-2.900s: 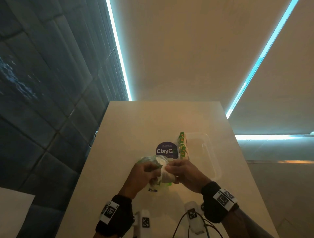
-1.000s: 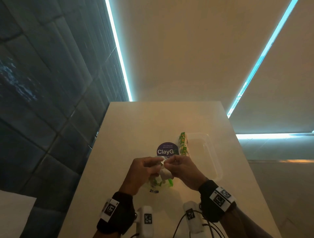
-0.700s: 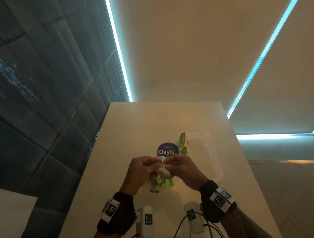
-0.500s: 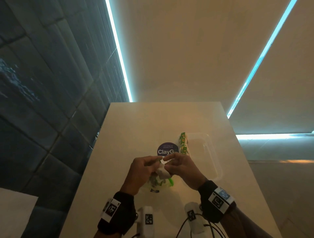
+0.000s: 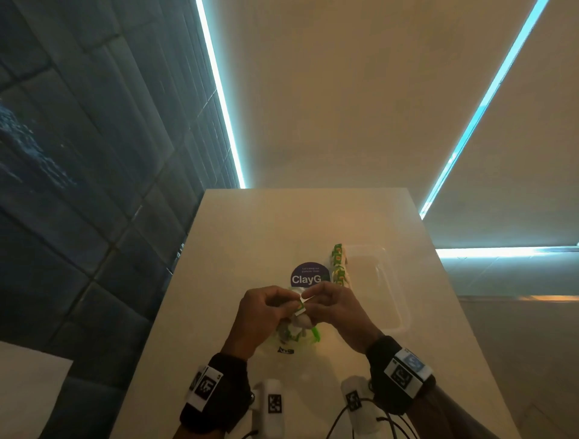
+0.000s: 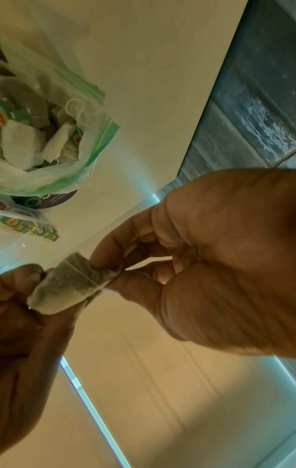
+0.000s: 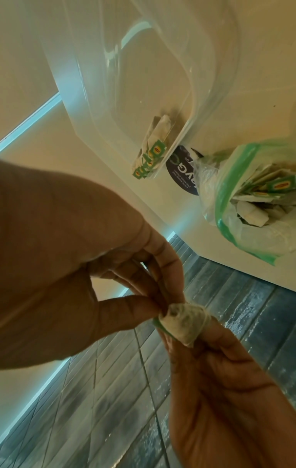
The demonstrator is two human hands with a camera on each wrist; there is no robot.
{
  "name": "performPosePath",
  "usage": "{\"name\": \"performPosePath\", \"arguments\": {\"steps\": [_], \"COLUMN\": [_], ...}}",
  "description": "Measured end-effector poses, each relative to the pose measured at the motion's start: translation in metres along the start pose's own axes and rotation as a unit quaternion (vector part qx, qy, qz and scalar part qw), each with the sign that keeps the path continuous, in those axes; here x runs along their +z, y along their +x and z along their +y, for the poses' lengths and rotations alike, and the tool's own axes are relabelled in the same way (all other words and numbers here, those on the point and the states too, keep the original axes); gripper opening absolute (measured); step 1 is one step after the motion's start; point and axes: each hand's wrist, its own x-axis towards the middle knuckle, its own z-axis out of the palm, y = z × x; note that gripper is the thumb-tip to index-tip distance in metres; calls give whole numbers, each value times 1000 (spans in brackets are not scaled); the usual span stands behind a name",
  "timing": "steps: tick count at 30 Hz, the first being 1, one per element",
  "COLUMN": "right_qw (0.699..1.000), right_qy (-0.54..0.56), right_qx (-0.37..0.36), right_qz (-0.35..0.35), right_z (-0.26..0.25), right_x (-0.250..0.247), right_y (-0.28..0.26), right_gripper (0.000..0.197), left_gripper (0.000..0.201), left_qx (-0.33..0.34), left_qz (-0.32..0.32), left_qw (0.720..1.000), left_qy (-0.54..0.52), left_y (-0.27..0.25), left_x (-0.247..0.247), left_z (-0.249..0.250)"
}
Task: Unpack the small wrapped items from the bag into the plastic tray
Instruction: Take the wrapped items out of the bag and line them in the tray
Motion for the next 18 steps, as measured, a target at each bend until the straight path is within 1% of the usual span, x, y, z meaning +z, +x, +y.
{"name": "performPosePath", "arguments": {"steps": [4,7,9,11,13,14,15,18], "right_qw": [1000,999,1000,1000,998,998,997,994], "right_qy": [11,-23,-10,20,53,65,74,97], "right_qx": [14,9,12,18,24,26,29,37], "right_qz": [-14,-25,-12,-4,-5,-3,3,18], "right_z": [-4,-5,-4,-4,-4,-4,-4,-4], "right_x": [1,1,-1,-2,-3,-3,-3,-2], "right_y": [-3,-2,0,1,1,2,2,4], "right_gripper": [32,24,21,24,29,31,32,34], "left_gripper": [17,19,19,24,34,36,34,21], "left_qx": [12,14,4,-6,-18,-23,-26,-32], "left_qz": [-8,15,33,12,-26,-34,-32,4], "left_qw": [1000,1000,999,998,999,998,999,999], "left_qy": [5,-8,-41,-55,-43,-36,-32,-27], "left_y": [-1,-2,-3,-5,-8,-10,-11,-12], "left_x": [1,4,6,6,8,9,11,16], "left_z": [3,3,3,1,-1,-2,-2,-2]}}
